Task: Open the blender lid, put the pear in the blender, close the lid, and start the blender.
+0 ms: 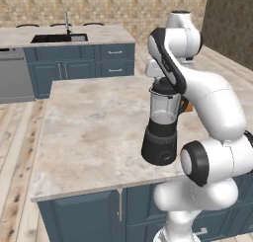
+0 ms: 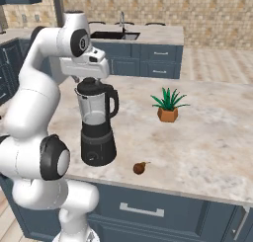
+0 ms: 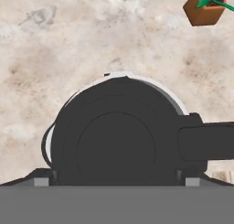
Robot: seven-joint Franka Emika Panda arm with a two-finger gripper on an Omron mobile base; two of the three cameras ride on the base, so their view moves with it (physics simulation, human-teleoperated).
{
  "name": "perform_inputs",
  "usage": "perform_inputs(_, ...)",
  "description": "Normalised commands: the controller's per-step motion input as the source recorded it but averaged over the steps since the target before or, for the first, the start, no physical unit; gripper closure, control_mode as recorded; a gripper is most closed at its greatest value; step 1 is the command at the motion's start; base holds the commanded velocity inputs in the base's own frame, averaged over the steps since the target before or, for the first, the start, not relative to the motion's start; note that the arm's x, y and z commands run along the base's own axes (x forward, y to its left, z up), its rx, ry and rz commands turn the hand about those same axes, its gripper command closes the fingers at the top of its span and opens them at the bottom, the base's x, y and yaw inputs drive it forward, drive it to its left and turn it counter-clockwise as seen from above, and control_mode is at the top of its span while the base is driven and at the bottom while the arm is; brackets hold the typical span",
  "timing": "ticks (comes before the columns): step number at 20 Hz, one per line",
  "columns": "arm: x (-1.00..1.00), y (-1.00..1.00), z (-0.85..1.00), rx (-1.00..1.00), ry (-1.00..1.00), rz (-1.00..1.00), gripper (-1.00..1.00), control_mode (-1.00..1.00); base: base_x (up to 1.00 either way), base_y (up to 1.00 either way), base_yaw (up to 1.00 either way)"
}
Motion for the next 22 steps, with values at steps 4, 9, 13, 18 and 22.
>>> perform_inputs(4, 0.08, 0.0, -0.14, -0.01, 0.1, 0.0, -1.0, -1.0, 0.0, 0.0, 0.0)
perform_inputs(9, 0.09, 0.0, -0.1, 0.0, 0.1, 0.0, -1.0, -1.0, 0.0, 0.0, 0.0)
perform_inputs(13, 0.18, 0.0, -0.08, 0.0, 0.07, 0.0, -1.0, -1.0, 0.0, 0.0, 0.0)
perform_inputs(18, -0.01, 0.0, -0.21, 0.0, 0.01, 0.0, 1.0, -1.0, 0.0, 0.0, 0.0)
perform_inputs(22, 0.0, 0.0, -0.21, 0.0, 0.0, 0.0, 1.0, -1.0, 0.0, 0.0, 0.0)
